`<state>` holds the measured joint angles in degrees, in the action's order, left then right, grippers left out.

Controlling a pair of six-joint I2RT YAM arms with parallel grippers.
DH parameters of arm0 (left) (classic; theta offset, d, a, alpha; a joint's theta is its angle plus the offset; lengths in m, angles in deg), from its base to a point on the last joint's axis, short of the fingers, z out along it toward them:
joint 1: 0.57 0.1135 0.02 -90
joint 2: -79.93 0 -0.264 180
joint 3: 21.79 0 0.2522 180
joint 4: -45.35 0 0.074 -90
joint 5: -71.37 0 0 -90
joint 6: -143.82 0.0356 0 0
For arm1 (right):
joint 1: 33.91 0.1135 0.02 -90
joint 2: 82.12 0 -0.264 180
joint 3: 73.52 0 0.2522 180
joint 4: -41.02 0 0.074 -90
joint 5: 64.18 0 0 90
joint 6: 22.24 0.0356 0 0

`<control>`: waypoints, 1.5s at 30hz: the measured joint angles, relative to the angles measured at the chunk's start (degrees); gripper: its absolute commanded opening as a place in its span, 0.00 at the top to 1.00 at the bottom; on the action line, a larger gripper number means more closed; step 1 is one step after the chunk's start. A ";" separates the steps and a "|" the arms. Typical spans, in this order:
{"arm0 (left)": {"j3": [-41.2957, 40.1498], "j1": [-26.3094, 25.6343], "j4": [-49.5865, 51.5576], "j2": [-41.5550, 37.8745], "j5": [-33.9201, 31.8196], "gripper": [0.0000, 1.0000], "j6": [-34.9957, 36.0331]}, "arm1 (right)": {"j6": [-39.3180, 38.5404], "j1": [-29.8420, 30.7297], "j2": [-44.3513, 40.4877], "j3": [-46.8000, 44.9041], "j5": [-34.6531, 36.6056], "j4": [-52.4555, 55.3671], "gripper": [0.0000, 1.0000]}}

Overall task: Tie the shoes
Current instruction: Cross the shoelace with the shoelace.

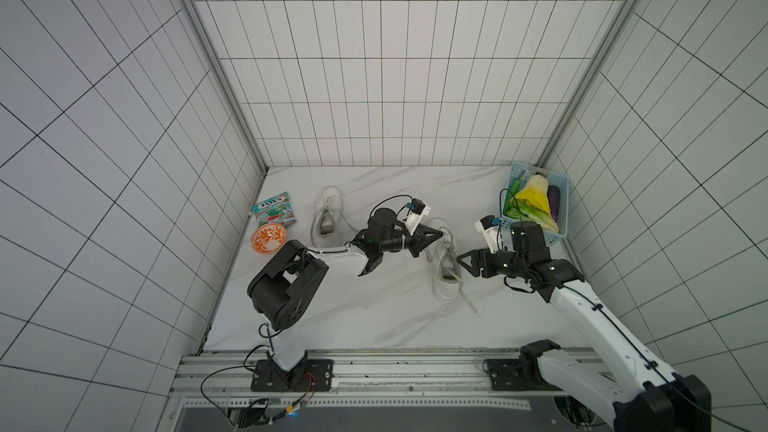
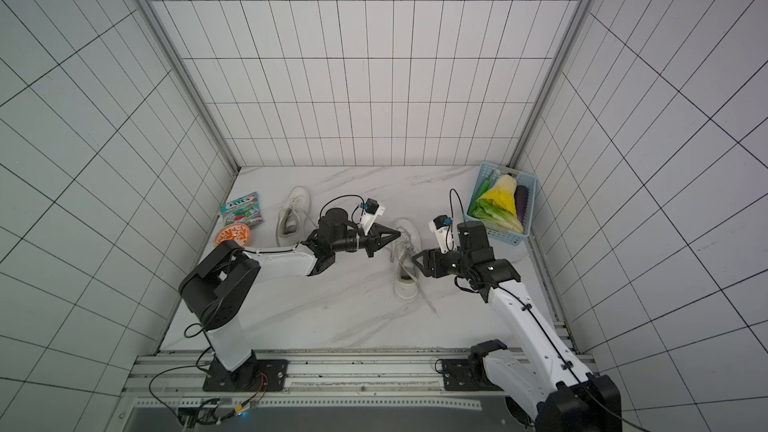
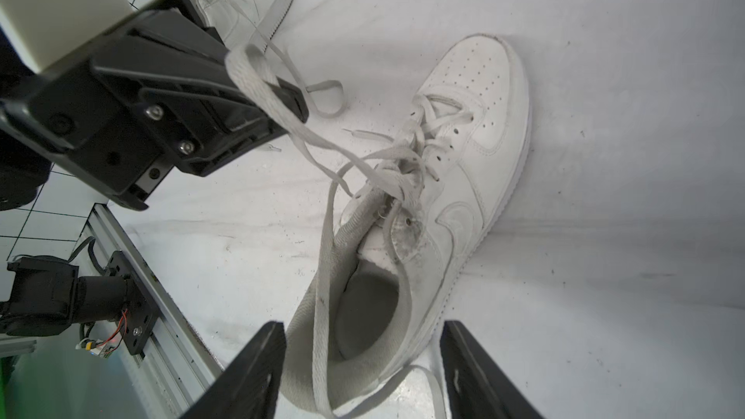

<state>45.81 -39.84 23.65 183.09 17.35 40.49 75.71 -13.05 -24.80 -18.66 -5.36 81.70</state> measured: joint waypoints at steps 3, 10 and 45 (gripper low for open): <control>0.00 0.00 -0.20 0.00 -0.07 1.00 0.00 | 0.02 1.11 3.30 0.59 0.02 2.49 0.39; 0.00 0.00 -0.48 -0.02 -0.17 1.00 -0.02 | 0.55 4.04 7.32 0.79 -0.09 5.05 0.49; 0.00 0.00 -0.72 -0.02 -0.39 1.00 -0.02 | 2.19 5.90 6.62 3.39 -1.07 9.66 0.69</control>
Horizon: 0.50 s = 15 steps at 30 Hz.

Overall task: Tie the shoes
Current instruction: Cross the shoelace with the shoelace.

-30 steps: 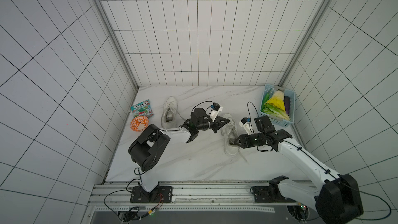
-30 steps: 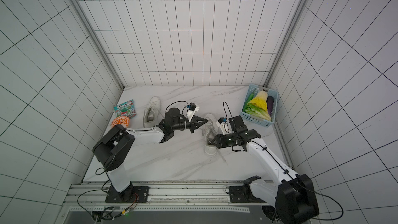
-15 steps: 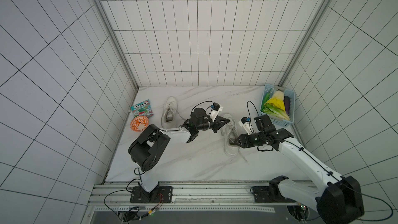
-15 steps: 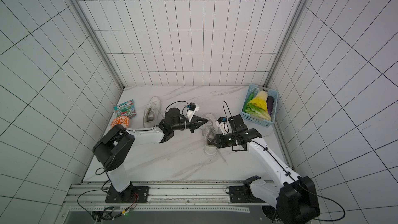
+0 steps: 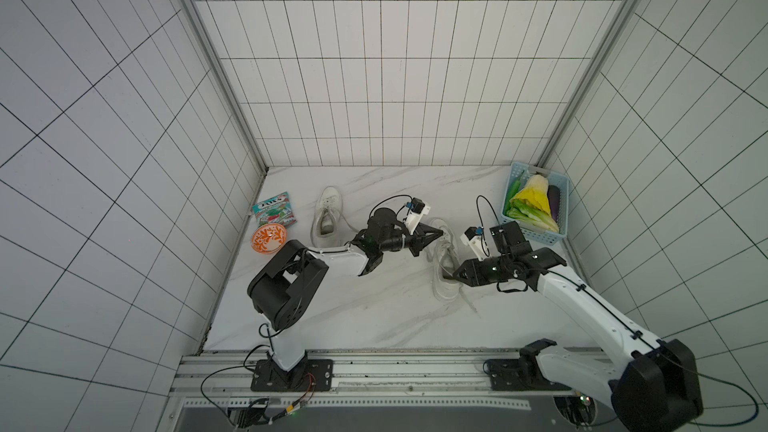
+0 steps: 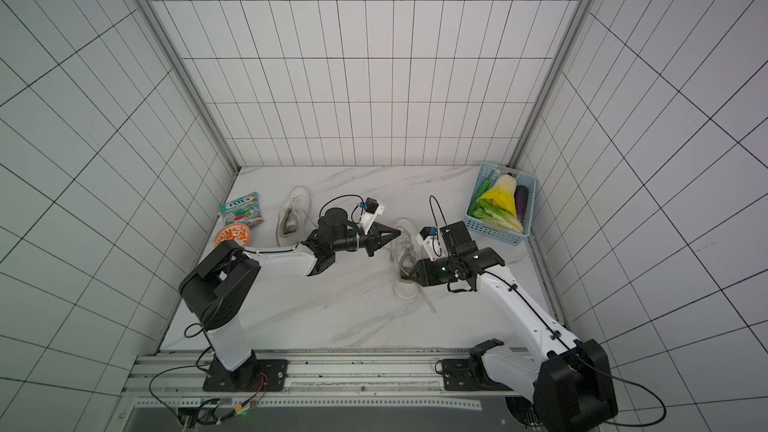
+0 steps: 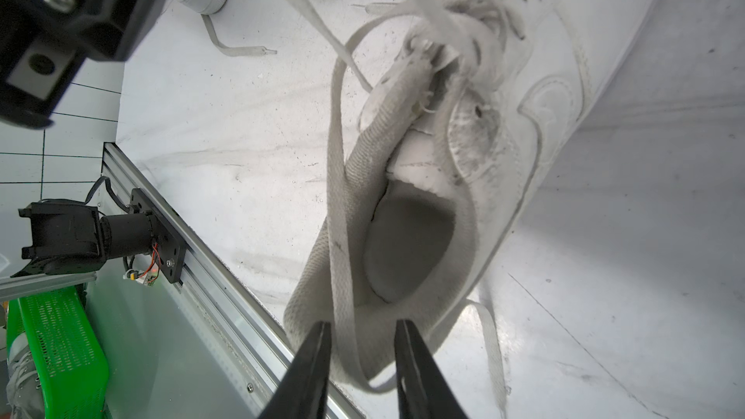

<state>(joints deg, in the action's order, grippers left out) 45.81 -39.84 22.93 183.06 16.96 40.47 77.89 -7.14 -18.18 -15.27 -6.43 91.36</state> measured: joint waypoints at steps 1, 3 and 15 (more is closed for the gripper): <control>0.00 0.00 0.00 0.00 0.00 1.00 0.00 | 0.00 0.00 0.00 -0.02 -0.02 0.02 0.70; 0.00 0.00 -0.02 0.00 0.00 1.00 0.00 | 0.02 0.00 0.00 -0.04 -0.07 0.09 0.74; -0.96 0.00 -0.15 -0.02 -0.22 1.00 0.02 | -0.07 -2.14 -2.32 0.07 -0.44 0.70 1.00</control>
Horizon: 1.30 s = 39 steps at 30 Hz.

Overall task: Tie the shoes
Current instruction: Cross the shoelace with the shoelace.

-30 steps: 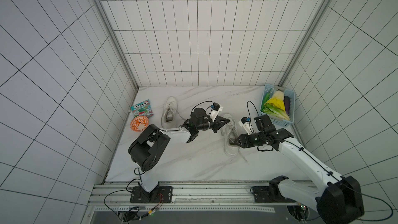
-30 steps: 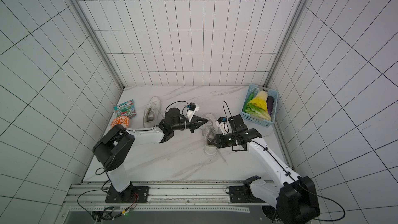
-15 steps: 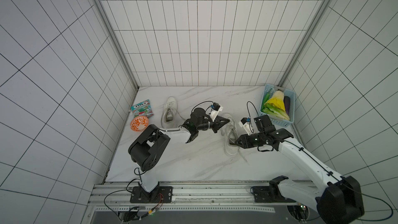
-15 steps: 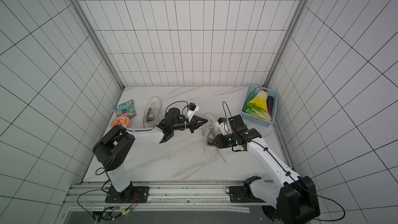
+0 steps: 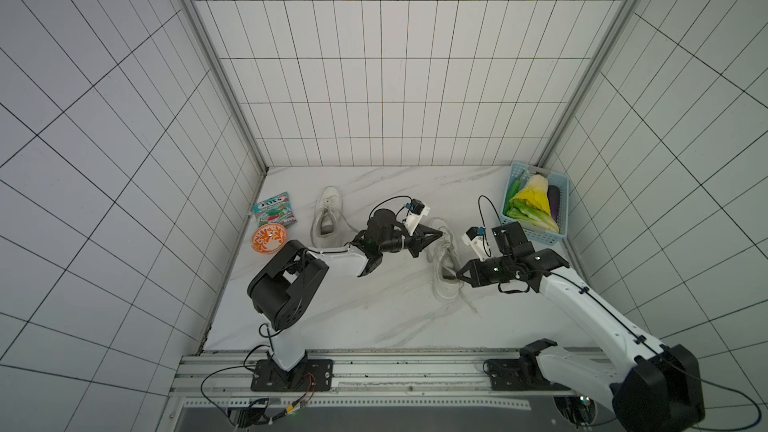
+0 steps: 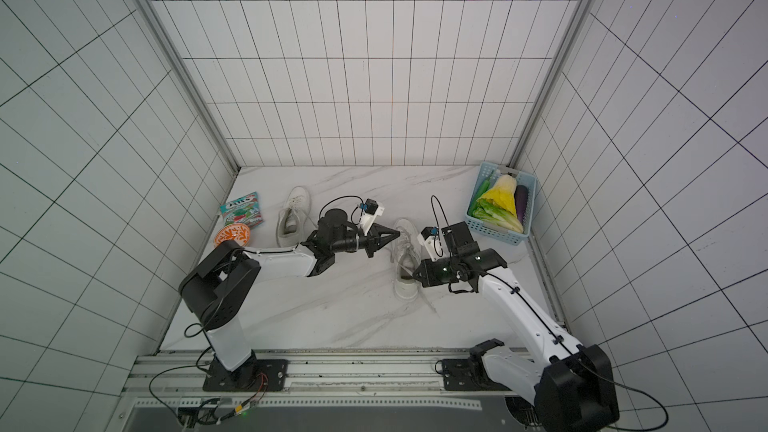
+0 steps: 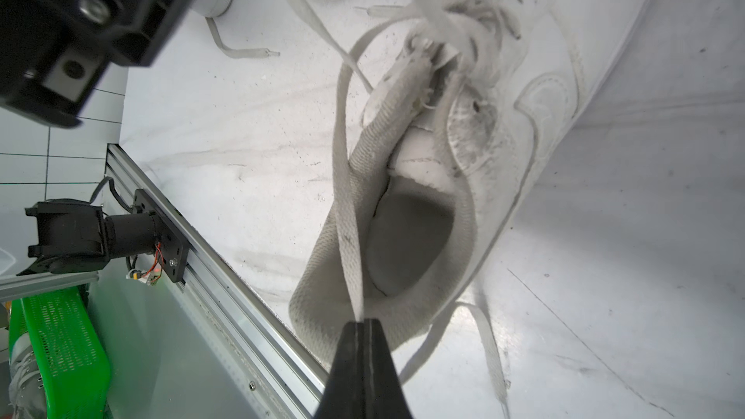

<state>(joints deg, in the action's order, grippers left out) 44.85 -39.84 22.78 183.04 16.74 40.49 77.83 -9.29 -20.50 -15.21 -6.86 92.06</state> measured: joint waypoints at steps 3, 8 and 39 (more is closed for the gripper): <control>-0.33 -0.02 0.00 -0.09 -0.04 1.00 0.04 | -0.15 -2.34 -1.25 1.03 -0.72 0.09 1.00; -0.37 0.00 0.02 -0.42 -0.44 1.00 0.48 | 0.11 -3.39 -1.29 4.92 -3.41 -1.86 1.00; -7.80 -1.95 0.46 -4.24 -5.33 1.00 6.19 | 9.88 -16.35 5.51 5.38 -6.84 -16.59 1.00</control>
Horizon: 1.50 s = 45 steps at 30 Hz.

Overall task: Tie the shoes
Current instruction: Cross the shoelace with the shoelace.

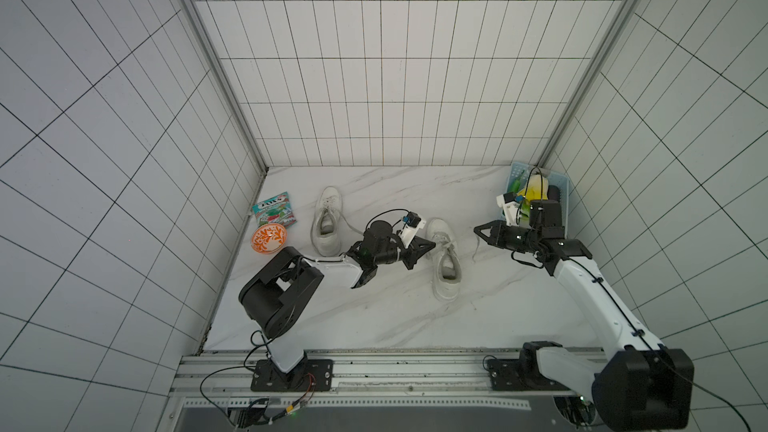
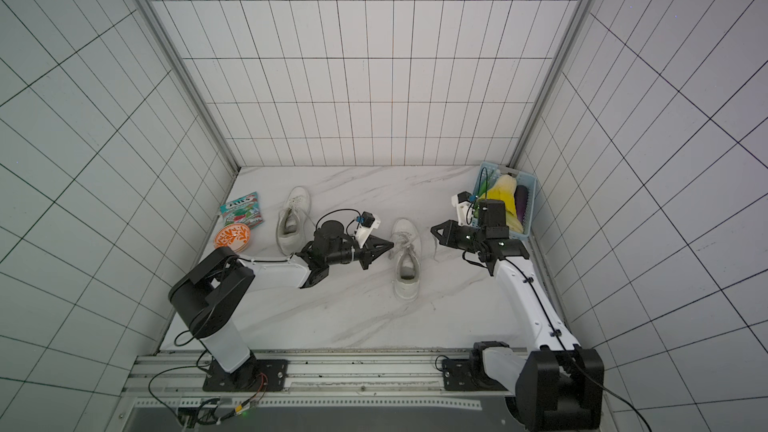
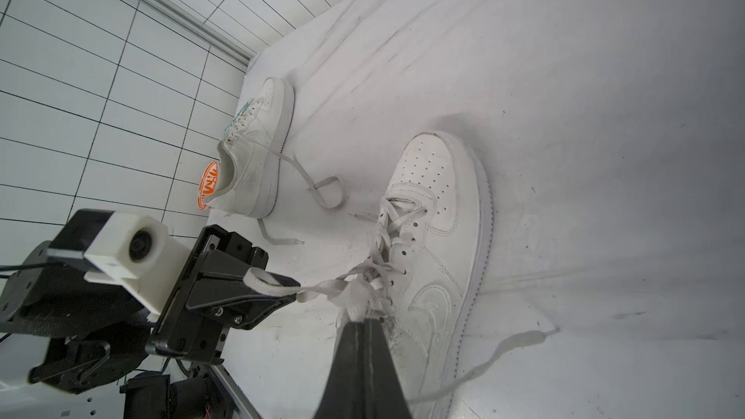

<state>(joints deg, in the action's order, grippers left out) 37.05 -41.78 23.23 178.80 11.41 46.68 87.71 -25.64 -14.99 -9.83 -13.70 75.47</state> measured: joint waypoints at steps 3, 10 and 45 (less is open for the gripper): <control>-0.07 -1.64 1.40 -1.27 -0.76 1.00 3.13 | 0.00 0.46 2.69 0.00 0.28 -0.26 1.00; 0.15 -5.68 6.88 -2.80 -2.47 1.00 10.34 | -0.20 2.38 4.98 0.00 1.29 -2.01 1.00; 11.32 -15.80 36.50 -4.96 -21.38 0.55 24.92 | -4.07 7.61 7.74 0.24 4.92 -2.36 1.00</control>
<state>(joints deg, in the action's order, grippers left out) 48.37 -57.59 59.74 173.84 -9.97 71.60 83.64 -18.03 -7.25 -9.59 -8.79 73.11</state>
